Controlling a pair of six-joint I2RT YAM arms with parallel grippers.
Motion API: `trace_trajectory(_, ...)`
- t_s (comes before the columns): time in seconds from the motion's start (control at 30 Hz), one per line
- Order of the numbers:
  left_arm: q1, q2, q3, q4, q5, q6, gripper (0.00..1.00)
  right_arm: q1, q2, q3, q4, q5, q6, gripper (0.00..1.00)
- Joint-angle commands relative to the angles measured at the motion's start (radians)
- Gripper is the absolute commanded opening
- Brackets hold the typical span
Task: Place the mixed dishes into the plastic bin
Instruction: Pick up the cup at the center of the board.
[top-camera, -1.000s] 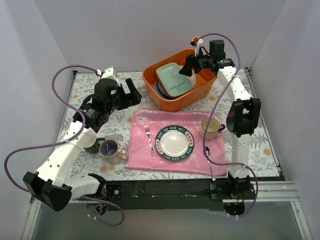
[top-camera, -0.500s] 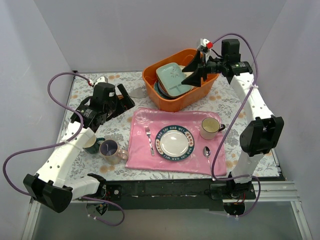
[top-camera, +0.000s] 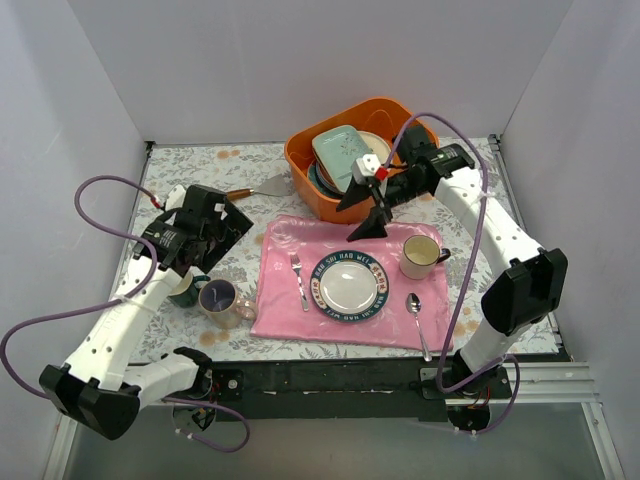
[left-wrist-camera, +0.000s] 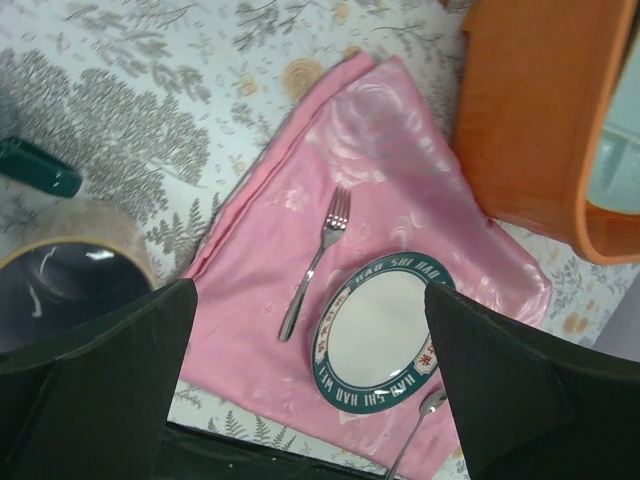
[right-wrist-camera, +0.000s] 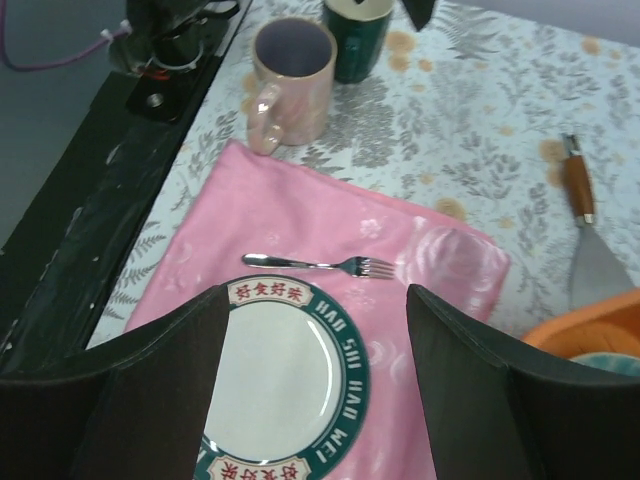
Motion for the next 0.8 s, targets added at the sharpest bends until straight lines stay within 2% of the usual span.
trace_trajectory(0.0, 0.006, 0.0, -0.031, -0.152, -0.057, -0.204, 0.98, 0.07, -0.053, -0.075, -0.148, 0.059, -0.196, 0.79)
trace_trajectory(0.1, 0.006, 0.025, -0.035, -0.219, -0.076, -0.287, 0.98, 0.108, -0.067, -0.111, -0.135, 0.084, -0.196, 0.79)
trace_trajectory(0.3, 0.006, 0.048, -0.046, -0.272, -0.102, -0.346, 0.91, 0.2, -0.07, -0.151, -0.122, 0.112, -0.196, 0.79)
trace_trajectory(0.47, 0.006, 0.082, -0.057, -0.312, -0.111, -0.393, 0.88, 0.288, -0.052, -0.171, -0.088, 0.148, -0.181, 0.79)
trace_trajectory(0.6, 0.006, 0.07, -0.036, -0.33, -0.157, -0.399, 0.89, 0.349, -0.029, -0.164, 0.032, 0.179, -0.026, 0.79)
trace_trajectory(0.77, 0.019, 0.065, -0.006, -0.344, -0.189, -0.384, 0.9, 0.472, 0.011, -0.172, 0.248, 0.265, 0.287, 0.79)
